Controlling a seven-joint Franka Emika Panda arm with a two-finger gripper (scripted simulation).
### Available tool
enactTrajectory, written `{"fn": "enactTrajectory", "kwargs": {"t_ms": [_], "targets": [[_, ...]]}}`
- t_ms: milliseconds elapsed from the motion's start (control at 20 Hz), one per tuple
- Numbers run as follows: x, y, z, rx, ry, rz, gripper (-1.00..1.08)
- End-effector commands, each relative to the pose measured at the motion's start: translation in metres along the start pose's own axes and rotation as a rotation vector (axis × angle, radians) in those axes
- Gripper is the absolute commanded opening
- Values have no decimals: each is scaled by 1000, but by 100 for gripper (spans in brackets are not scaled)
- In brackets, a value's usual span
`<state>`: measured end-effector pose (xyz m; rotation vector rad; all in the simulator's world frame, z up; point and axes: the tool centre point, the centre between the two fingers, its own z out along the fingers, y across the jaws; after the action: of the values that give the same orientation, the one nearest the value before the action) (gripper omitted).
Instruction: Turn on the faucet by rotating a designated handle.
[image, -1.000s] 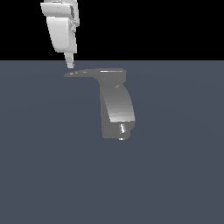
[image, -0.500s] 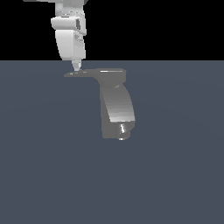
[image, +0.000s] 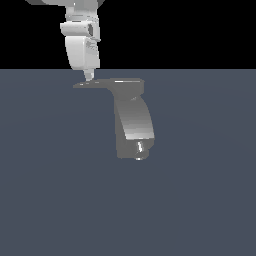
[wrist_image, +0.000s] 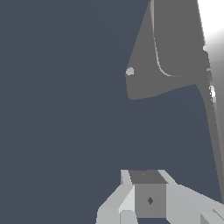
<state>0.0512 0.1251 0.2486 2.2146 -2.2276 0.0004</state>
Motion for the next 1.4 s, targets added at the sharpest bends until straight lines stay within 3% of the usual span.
{"fn": "enactTrajectory", "kwargs": {"t_ms": [0, 1350], "targets": [[0, 3, 0, 0, 0, 0, -100], [-4, 83, 0, 0, 0, 0, -100]]}}
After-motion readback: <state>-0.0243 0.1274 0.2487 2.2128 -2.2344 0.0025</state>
